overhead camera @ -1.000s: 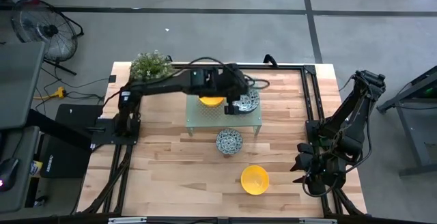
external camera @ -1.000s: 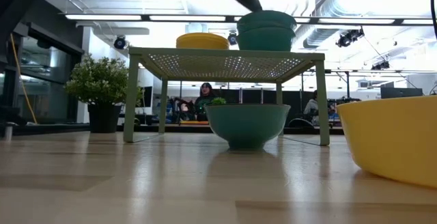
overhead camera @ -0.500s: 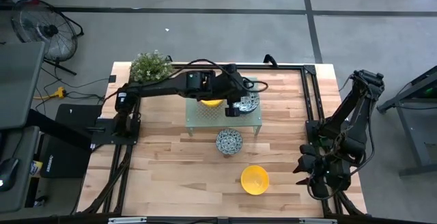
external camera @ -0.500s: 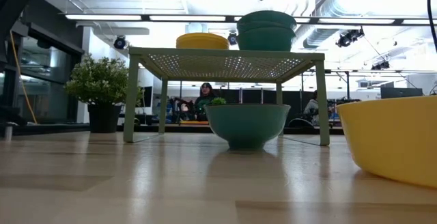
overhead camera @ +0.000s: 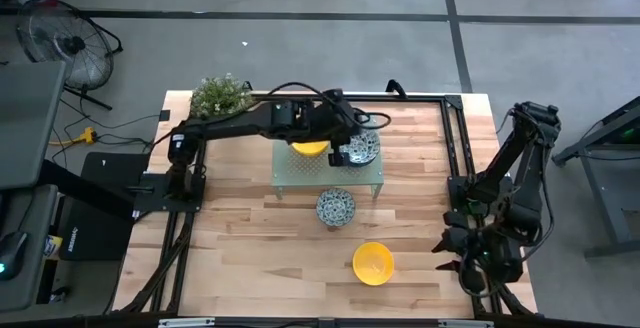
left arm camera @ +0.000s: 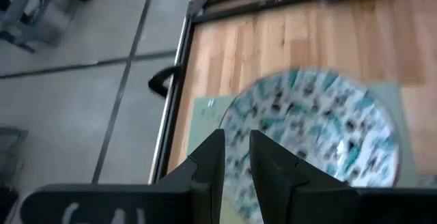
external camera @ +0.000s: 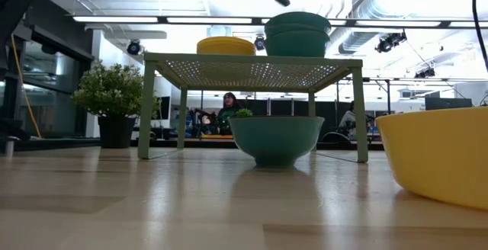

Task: Pick & Place Mini bowls
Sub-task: Adjust the green patterned bowl

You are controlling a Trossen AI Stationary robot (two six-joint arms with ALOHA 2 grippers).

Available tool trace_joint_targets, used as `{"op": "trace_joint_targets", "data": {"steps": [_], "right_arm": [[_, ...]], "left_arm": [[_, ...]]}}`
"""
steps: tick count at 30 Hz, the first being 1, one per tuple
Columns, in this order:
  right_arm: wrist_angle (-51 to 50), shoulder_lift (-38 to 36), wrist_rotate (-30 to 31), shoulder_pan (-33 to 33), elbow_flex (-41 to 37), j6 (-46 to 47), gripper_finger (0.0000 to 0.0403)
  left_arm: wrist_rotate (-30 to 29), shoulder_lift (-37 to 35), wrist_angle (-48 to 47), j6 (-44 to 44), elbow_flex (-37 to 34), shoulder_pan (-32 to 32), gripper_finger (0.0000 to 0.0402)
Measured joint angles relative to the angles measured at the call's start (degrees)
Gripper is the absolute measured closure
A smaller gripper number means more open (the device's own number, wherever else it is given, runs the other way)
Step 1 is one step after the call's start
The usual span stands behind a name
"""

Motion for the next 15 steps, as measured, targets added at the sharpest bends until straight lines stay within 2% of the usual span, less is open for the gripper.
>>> {"op": "trace_joint_targets", "data": {"steps": [4, 7, 10, 13, 15], "right_arm": [[0.0, 0.0, 0.4, 1.0, 0.0, 0.5, 0.0208], [0.0, 0.0, 1.8, 1.7, 0.0, 0.6, 0.0208], [0.0, 0.0, 3.2, 2.0, 0.0, 0.5, 0.0208], [0.0, 0.0, 3.4, 2.0, 0.0, 0.5, 0.0208], [0.1, 0.0, 3.4, 2.0, 0.0, 0.5, 0.0208]], "left_arm": [[1.0, -1.1, -4.0, -1.3, -0.4, 1.4, 0.0337], [2.5, -2.5, -4.9, -2.1, -3.9, 2.2, 0.0337], [2.5, -3.8, 1.4, -1.3, -8.3, 2.0, 0.0337], [2.7, -6.6, 2.8, -1.3, -14.2, 1.9, 0.0337], [4.3, -7.5, 12.3, -0.2, -17.5, 2.0, 0.0337]]}}
